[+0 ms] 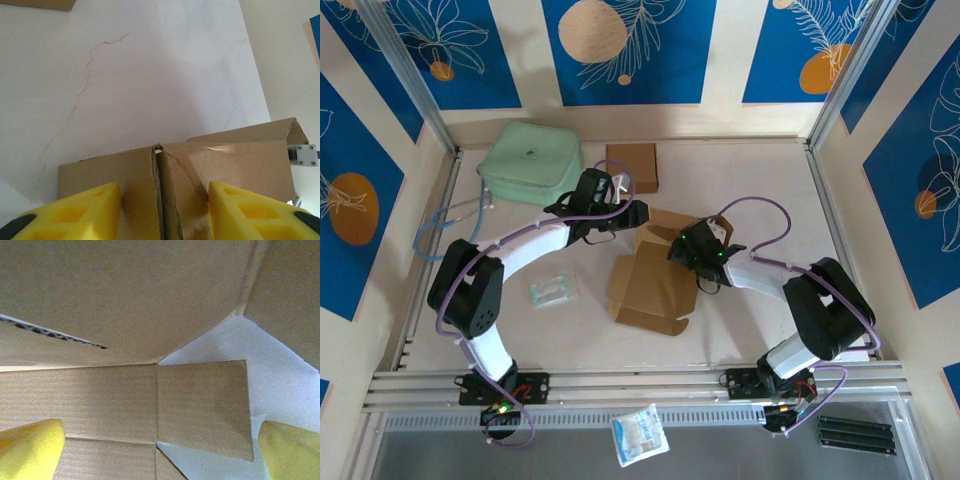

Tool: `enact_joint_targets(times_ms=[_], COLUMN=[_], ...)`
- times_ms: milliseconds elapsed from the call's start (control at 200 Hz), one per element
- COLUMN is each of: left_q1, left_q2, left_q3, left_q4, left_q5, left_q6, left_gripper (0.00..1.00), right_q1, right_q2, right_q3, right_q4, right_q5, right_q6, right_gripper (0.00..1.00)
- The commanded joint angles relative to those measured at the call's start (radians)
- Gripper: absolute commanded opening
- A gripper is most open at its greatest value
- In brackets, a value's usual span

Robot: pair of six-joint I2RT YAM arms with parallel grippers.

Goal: Fold the paper box

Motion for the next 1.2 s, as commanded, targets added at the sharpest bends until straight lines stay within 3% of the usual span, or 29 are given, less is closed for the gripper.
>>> enact_joint_targets(times_ms=[0,95,450,625,820,1196], left_q1=[-0.01,-0.011,-0.016,-0.018,-0.02,-0.024], left_q2=[-0.015,-0.014,-0.012,-0.013,-0.012,-0.012], left_q3=[-0.002,-0.003,-0.003,-0.012,-0.003,0.008], left_q4=[-0.066,-0.065,-0.065,-0.054,-0.07,-0.088], left_q5=[-0.013,-0.015,-0.013,-0.01,-0.026,-0.04], left_q6=[0.021,0.022,0.02,0.013,0.026,0.043], left_gripper=[0.48,0.48,0.48,0.47,0.47,0.47], right_q1=[-0.014,-0.003,0.038,0.048,0.04,-0.017], right_q2=[-0.002,-0.03,0.001,0.046,0.0,-0.043], right_q3=[-0.039,-0.057,-0.022,0.026,0.029,-0.008], right_q4=[0.108,0.166,0.233,0.206,0.142,0.161], right_q5=[-0.051,-0.093,-0.188,-0.21,-0.107,-0.129], right_q6=[-0.047,-0.091,-0.187,-0.23,-0.205,-0.194], right_gripper=[0.95,0.88,0.83,0.82,0.89,0.91])
